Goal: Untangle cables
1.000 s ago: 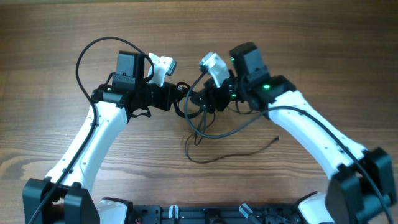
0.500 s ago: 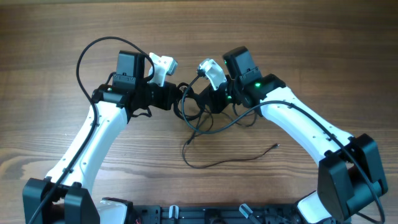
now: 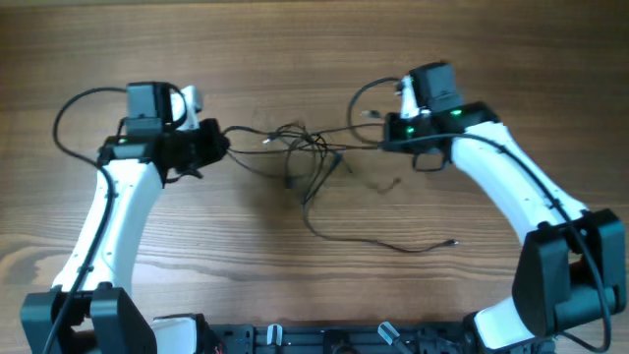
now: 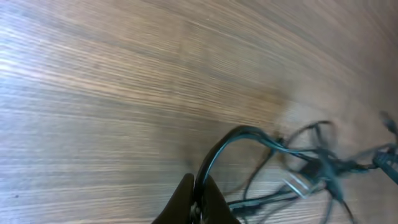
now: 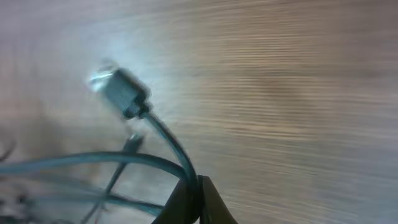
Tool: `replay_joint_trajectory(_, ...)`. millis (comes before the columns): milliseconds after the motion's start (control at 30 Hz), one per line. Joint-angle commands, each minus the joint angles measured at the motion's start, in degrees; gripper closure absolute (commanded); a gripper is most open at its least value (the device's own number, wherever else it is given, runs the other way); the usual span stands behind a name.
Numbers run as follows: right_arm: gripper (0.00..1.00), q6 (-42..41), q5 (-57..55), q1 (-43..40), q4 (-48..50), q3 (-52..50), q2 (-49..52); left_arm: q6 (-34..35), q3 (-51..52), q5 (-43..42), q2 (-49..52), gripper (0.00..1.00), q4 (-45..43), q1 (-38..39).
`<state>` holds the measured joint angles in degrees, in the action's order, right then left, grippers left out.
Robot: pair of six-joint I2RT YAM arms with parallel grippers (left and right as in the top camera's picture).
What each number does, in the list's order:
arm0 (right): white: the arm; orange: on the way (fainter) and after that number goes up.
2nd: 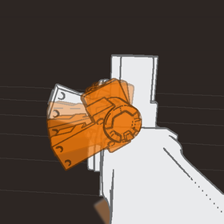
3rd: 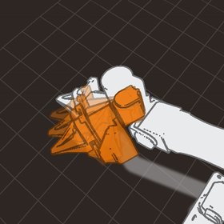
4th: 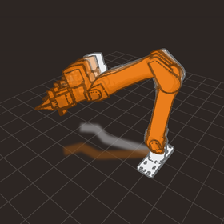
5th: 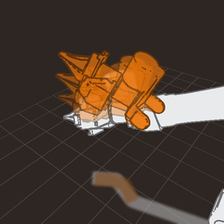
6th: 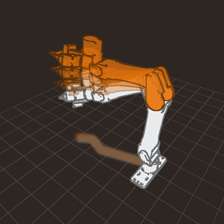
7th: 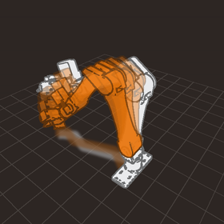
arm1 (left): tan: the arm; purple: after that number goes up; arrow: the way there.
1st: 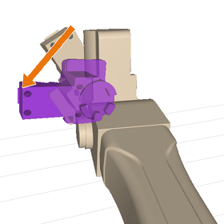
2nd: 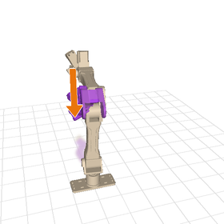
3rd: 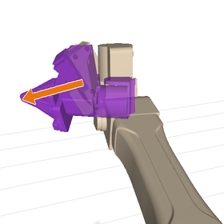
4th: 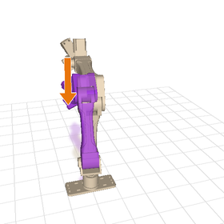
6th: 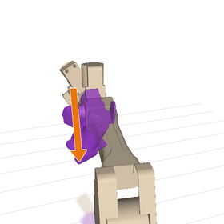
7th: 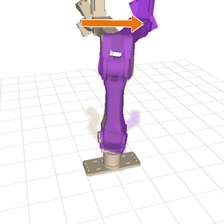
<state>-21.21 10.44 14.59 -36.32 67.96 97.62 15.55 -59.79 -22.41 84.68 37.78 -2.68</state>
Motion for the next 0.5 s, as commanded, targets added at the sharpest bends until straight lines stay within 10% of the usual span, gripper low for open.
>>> replay_joint_trajectory(0,0.95,-7.7,-6.7,-0.9,-1.3,-0.2,0.4,1.7,-0.1,4.1,-1.2,0.96,0.2,-0.8)
replay_joint_trajectory(467,0.96,-14.2,-27.4,-17.3,-13.7,-0.2,0.4,2.3,-0.1,16.6,-1.2,0.96,2.8,-11.1)
